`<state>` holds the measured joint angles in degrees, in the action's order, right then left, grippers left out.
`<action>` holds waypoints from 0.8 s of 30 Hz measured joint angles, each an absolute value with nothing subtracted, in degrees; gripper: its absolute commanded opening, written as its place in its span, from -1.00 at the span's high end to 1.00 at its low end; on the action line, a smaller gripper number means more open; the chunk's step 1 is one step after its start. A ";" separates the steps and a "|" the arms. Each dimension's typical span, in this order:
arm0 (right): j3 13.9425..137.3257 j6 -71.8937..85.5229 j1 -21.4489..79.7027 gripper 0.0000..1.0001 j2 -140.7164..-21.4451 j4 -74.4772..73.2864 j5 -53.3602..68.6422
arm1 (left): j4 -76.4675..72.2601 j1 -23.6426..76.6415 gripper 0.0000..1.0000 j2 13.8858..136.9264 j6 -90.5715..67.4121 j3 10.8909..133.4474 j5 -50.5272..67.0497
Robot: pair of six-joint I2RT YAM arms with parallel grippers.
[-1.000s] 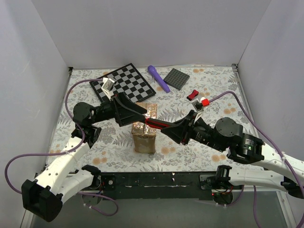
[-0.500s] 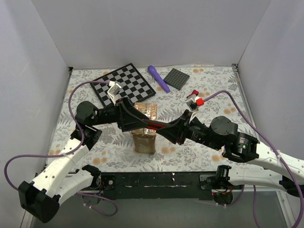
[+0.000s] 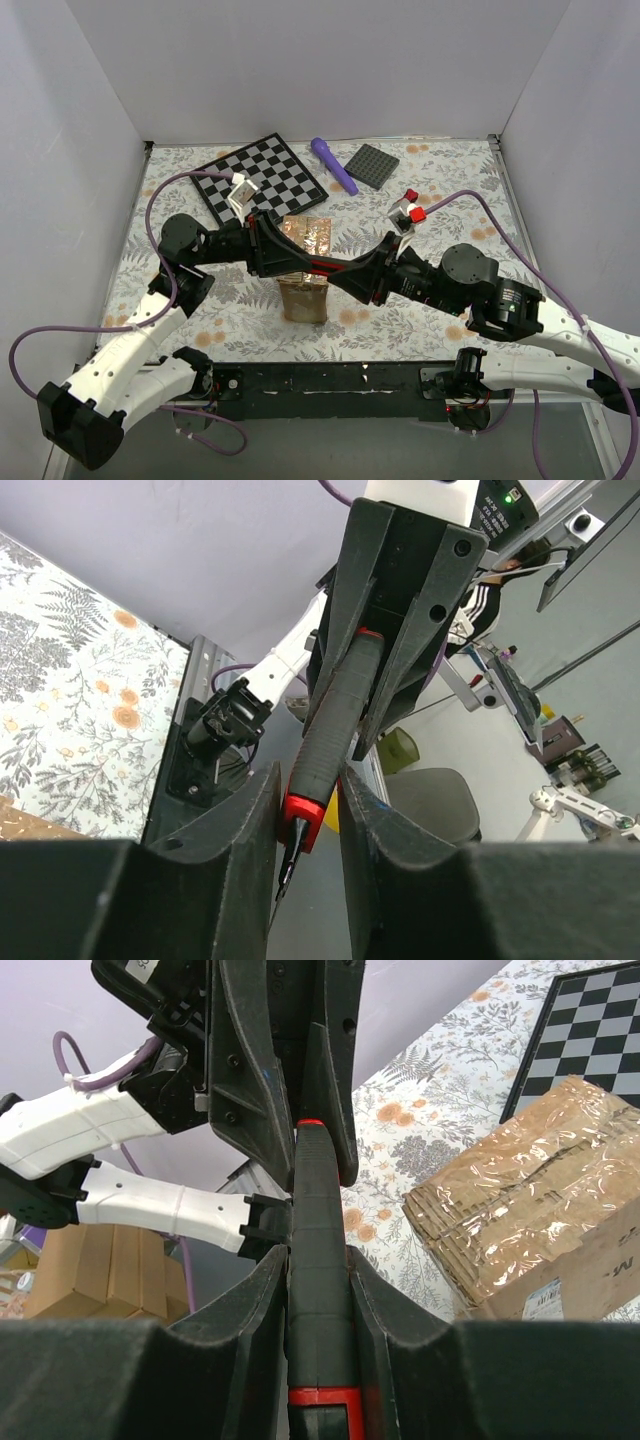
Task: Unpack the express box
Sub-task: Adjust the knife.
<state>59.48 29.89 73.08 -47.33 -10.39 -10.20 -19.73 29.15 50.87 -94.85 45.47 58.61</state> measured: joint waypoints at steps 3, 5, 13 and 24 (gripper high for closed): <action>59.72 30.00 73.08 0.97 -47.27 -10.41 -9.69 | -20.60 29.32 1.00 50.61 -94.48 45.43 59.20; 59.94 30.00 73.08 0.59 -47.29 -10.39 -9.43 | -21.34 29.39 1.00 50.30 -94.56 45.30 59.16; 60.20 30.11 72.84 -0.41 -47.83 -8.56 -9.02 | -24.23 29.87 1.00 45.15 -95.85 42.35 54.37; 54.98 29.54 72.71 -0.89 -46.44 6.00 -12.60 | -29.02 30.26 1.00 44.01 -102.30 39.29 40.80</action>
<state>54.98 29.54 72.71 -46.44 6.00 -12.60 -29.02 30.26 44.01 -102.30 39.29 40.80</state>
